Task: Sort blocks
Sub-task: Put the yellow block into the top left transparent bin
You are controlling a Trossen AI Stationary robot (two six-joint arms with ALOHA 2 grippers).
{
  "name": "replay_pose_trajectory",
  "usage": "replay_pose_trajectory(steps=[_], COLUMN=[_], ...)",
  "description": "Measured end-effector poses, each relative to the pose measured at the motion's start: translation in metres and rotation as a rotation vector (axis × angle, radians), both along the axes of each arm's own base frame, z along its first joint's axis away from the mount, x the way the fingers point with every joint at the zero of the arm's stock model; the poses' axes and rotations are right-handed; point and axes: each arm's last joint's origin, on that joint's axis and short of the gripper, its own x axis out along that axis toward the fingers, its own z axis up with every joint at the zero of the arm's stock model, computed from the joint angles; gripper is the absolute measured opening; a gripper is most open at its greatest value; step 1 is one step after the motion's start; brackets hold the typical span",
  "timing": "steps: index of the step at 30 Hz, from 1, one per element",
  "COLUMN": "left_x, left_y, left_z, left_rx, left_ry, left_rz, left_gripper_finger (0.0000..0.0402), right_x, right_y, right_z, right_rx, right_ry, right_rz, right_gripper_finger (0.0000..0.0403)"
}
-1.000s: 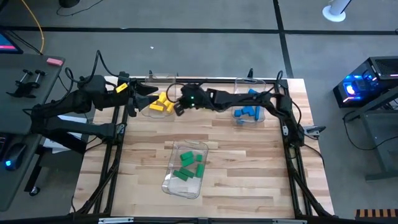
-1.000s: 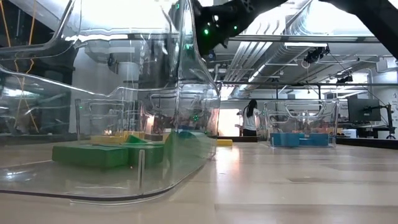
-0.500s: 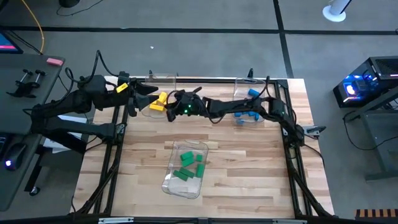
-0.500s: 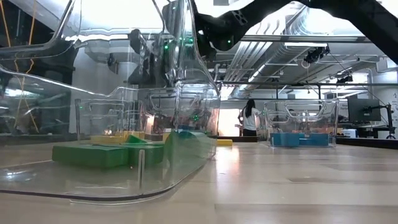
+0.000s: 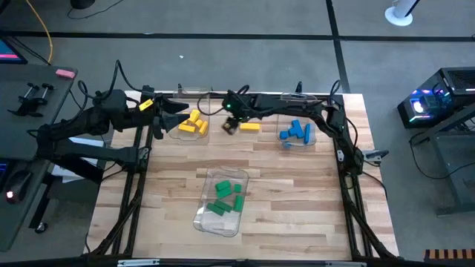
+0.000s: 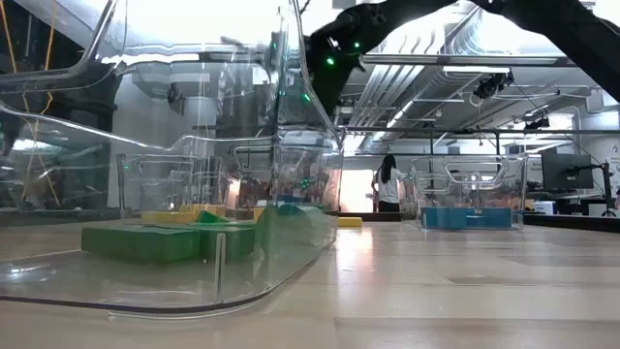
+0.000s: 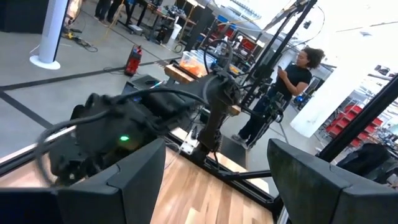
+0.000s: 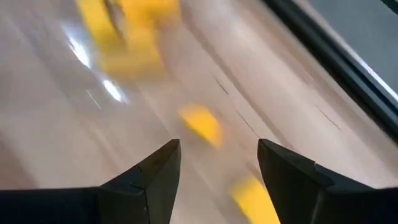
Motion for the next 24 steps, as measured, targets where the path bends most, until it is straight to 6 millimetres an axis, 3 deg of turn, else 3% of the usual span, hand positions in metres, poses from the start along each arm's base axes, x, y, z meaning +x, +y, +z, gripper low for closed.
replay_pose_trajectory(steps=[4,8,17,24], left_x=[0.000,0.000,0.000,0.000], left_y=[0.000,0.000,0.000,0.000], left_z=[-0.001,-0.001,-0.001,-0.001], left_rx=[-0.002,-0.002,-0.026,-0.026], left_ry=[0.012,0.012,0.007,0.008], left_rz=[0.000,0.000,0.001,0.002], left_gripper_finger=[0.0270,0.0270,0.0270,0.0270], right_x=[-0.024,-0.039,-0.046,-0.045], right_y=[-0.015,-0.028,-0.040,-0.041], right_z=[-0.008,-0.012,-0.038,-0.066], right_rx=[0.026,0.104,0.246,0.211], right_ry=[0.226,0.304,0.276,0.377], right_rz=[0.071,0.133,0.284,0.305], right_gripper_finger=[0.0210,0.0209,0.0208,0.0208])
